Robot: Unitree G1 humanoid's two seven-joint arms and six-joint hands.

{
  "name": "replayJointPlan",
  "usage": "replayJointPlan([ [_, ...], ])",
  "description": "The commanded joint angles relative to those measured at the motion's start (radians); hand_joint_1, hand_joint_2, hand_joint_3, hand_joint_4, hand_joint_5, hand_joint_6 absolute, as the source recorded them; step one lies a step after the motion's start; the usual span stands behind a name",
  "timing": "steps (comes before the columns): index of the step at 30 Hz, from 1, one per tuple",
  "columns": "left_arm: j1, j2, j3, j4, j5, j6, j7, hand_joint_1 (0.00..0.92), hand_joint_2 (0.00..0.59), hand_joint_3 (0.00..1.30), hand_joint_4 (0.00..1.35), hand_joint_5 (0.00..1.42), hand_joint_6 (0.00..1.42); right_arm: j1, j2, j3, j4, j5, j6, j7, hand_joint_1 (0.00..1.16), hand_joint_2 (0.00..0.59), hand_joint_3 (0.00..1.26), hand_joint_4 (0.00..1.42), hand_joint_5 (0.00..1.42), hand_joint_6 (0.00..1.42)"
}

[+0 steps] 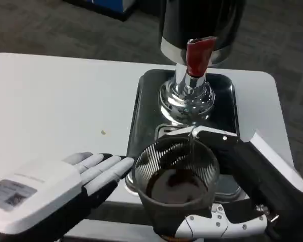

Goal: Grasp the cup under the faucet to collect the drink, then remove the cup.

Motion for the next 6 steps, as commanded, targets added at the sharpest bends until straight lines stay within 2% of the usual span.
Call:
replayJointPlan([
  [1,0.004,-0.003,0.004,-0.021,-0.015,0.008,-0.011,0.0,0.077,0.0,0.0,0.0,0.0,-0.004,0.009,-0.006,-0.031,0.028,-0.008,-0.006,0.91,0.139,0.71,0.75,0.96,1.08],
  [6,0.002,-0.009,0.004,-0.021,-0.017,0.012,-0.007,0.0,0.077,0.0,0.0,0.0,0.0,-0.009,0.011,-0.004,-0.024,0.028,-0.01,-0.006,0.91,0.139,0.71,0.75,0.96,1.08],
])
